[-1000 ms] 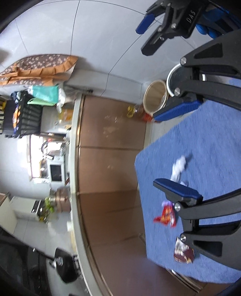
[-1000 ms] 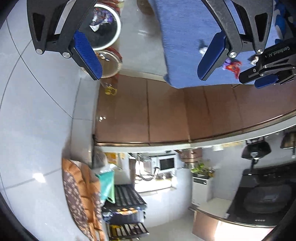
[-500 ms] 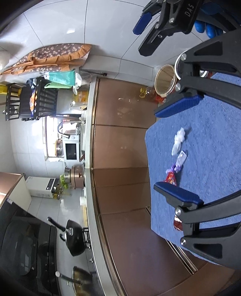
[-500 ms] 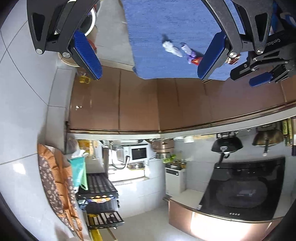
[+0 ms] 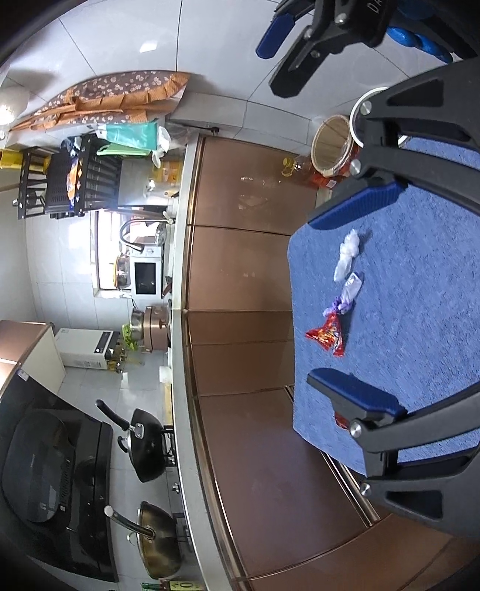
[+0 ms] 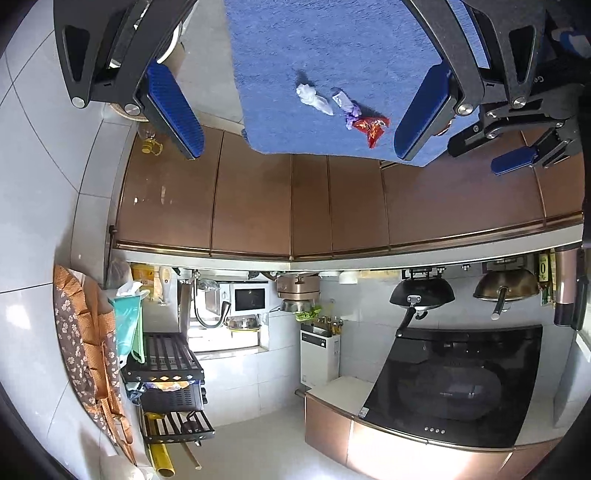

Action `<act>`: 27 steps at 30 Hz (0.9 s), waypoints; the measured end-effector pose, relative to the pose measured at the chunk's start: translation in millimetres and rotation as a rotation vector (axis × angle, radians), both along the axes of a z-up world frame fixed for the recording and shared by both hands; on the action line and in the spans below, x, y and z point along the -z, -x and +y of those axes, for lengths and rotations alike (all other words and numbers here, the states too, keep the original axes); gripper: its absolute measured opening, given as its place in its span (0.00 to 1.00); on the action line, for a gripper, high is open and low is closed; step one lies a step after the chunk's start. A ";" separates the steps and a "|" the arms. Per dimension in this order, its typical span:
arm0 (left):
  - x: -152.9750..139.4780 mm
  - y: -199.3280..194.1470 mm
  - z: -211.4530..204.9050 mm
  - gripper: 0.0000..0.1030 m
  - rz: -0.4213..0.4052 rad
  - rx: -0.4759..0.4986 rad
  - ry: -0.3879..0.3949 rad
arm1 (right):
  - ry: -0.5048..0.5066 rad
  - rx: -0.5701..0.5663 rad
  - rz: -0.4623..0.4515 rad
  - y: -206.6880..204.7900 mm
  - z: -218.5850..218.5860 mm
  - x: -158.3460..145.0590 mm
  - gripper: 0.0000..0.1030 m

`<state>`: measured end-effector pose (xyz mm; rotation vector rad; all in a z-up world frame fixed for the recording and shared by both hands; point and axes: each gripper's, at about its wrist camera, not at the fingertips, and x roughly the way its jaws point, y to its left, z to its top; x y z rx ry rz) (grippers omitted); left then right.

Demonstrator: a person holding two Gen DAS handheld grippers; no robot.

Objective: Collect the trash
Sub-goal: 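Lower the right tool toward the white plastic while the left tool approaches the purple wrapper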

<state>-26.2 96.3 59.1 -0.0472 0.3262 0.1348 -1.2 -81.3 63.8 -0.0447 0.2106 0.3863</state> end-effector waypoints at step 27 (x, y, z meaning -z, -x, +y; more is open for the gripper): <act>138.8 -120.2 97.8 0.74 0.392 0.039 0.255 | 0.094 -0.228 0.451 -163.2 49.3 128.3 0.71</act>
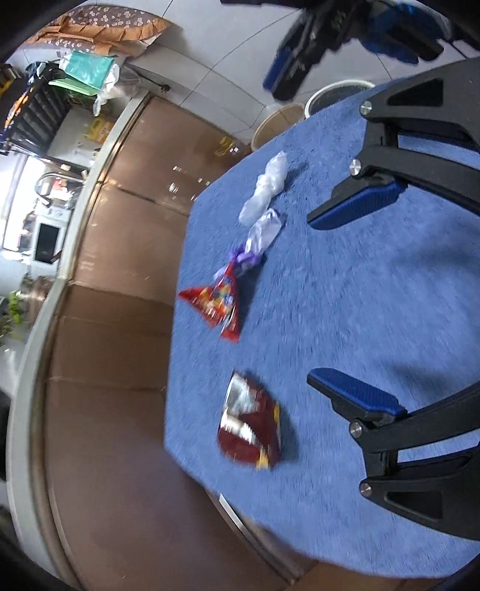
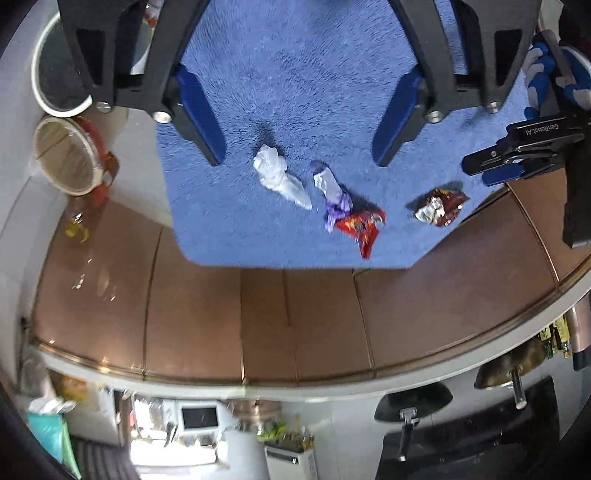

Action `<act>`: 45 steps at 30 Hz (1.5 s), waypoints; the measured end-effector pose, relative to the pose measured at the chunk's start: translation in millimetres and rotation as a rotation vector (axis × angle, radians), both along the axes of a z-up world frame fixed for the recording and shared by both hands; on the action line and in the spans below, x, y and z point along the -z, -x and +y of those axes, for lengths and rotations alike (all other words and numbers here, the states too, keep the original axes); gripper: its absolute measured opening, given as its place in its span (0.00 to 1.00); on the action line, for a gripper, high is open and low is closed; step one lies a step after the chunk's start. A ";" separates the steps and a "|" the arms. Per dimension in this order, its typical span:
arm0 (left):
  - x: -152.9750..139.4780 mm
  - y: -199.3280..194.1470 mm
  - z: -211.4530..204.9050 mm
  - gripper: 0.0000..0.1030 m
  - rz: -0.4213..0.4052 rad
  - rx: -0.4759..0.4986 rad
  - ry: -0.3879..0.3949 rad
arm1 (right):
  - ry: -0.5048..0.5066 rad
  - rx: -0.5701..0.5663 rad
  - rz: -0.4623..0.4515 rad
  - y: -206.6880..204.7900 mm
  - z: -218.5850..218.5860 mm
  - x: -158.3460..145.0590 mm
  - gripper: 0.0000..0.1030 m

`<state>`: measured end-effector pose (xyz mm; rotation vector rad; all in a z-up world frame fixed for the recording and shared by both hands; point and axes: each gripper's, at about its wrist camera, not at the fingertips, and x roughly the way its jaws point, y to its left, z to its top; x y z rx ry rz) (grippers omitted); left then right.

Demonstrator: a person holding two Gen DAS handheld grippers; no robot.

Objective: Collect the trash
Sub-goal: 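Lower the right tool toward the white plastic while the left tool approaches the purple wrapper, then grasp the white plastic with the right tool while the left tool grasps the purple wrapper, then carry the white plastic in the right tool and purple wrapper in the left tool to the bin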

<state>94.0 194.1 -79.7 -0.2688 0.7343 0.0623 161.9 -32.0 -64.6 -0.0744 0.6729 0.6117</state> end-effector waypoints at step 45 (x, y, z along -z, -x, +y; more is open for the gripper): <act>59.3 -156.9 -22.3 0.29 0.135 -0.015 0.468 | 0.015 -0.108 0.228 -102.2 8.7 71.5 0.30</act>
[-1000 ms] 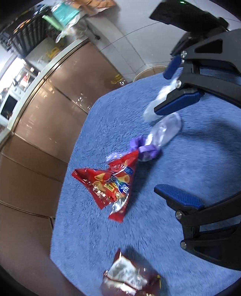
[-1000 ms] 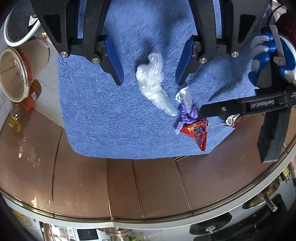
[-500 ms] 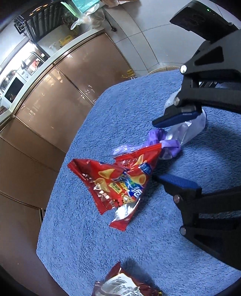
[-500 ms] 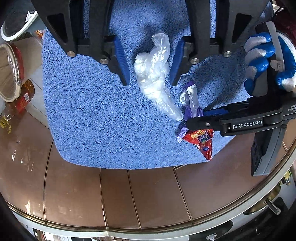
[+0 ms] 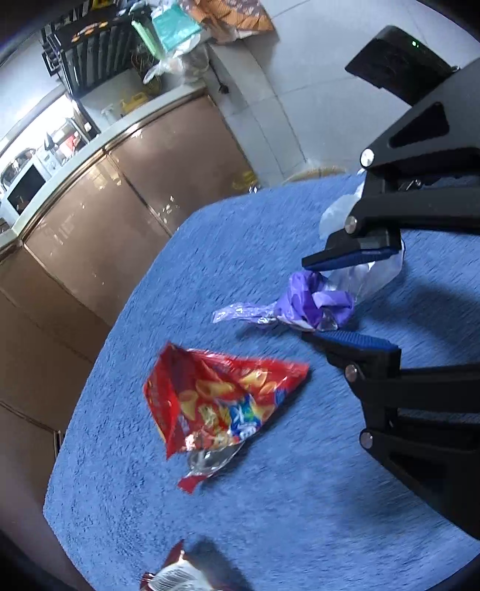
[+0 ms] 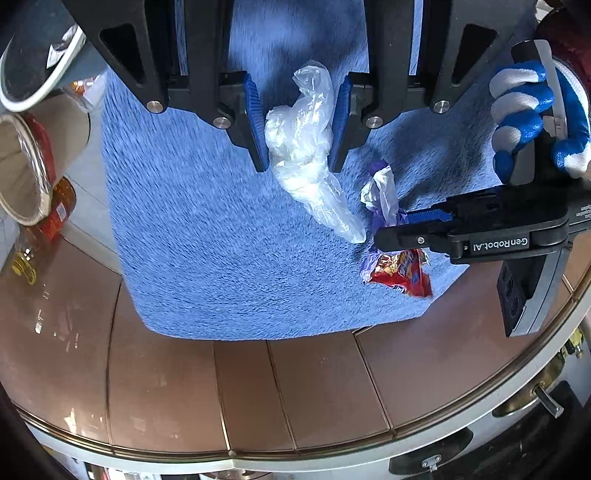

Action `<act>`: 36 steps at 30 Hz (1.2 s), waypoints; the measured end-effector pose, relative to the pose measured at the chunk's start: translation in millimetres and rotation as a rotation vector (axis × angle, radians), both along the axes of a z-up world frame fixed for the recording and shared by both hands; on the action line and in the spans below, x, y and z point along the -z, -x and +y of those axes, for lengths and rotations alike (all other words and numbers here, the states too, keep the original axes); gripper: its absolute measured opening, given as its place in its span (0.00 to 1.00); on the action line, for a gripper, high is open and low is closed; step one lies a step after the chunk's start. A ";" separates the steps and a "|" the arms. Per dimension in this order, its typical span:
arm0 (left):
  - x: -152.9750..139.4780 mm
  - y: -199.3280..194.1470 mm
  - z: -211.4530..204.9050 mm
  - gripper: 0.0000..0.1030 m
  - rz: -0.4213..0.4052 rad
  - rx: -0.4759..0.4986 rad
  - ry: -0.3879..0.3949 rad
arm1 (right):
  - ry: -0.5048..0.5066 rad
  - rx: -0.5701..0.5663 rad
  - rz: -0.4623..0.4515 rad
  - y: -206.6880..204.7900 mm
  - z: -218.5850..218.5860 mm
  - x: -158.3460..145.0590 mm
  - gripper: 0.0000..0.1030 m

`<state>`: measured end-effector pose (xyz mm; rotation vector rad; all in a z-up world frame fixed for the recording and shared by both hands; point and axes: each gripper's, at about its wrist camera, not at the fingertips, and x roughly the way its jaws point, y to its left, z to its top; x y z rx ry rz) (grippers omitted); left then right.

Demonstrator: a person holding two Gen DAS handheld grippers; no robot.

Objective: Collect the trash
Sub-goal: 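Carry the white plastic in the right tool and purple wrapper in the left tool to the bin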

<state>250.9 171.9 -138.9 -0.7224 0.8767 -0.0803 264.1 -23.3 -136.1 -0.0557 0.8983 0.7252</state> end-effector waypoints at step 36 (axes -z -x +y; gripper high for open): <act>-126.6 195.6 -18.8 0.29 -0.252 0.070 -0.108 | -0.152 0.167 -0.207 188.5 -89.2 -112.7 0.30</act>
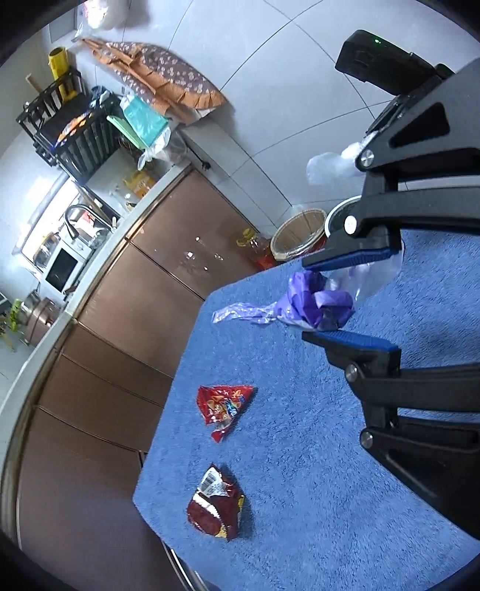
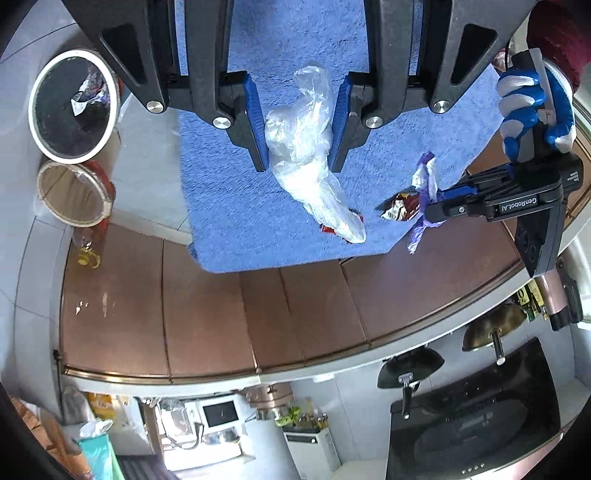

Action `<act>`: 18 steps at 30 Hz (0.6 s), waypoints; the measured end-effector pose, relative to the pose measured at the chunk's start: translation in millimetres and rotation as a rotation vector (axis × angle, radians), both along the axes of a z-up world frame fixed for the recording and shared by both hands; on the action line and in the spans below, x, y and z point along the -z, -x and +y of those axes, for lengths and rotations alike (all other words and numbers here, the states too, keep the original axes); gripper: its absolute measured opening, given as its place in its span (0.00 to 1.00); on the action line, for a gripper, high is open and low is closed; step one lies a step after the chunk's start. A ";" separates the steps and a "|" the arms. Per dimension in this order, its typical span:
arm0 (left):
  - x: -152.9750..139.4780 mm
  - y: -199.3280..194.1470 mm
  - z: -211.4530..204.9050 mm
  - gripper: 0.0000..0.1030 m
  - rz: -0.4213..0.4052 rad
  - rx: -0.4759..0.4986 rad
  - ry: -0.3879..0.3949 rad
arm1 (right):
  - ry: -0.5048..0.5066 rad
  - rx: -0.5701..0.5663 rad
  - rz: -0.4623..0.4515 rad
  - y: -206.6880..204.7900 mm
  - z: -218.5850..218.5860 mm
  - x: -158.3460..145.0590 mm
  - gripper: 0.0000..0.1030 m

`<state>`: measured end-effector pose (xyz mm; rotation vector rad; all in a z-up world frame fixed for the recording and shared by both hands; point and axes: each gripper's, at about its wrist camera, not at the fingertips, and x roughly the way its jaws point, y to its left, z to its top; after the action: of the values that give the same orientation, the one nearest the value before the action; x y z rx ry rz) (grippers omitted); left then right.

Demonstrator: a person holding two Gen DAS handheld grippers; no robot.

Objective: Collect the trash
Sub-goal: 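Carry the white plastic in the right tool and purple wrapper in the left tool to the bin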

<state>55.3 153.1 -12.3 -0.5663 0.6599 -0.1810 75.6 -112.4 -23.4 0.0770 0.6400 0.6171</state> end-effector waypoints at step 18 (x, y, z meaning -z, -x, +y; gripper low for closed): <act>-6.5 -81.7 -119.9 0.29 0.049 0.261 -0.139 | -0.075 0.330 0.062 -31.3 -120.2 41.3 0.30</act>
<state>137.0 33.2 -5.9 -0.3504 0.7868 -0.3631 106.9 -232.6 -64.7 0.2676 0.6469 0.3204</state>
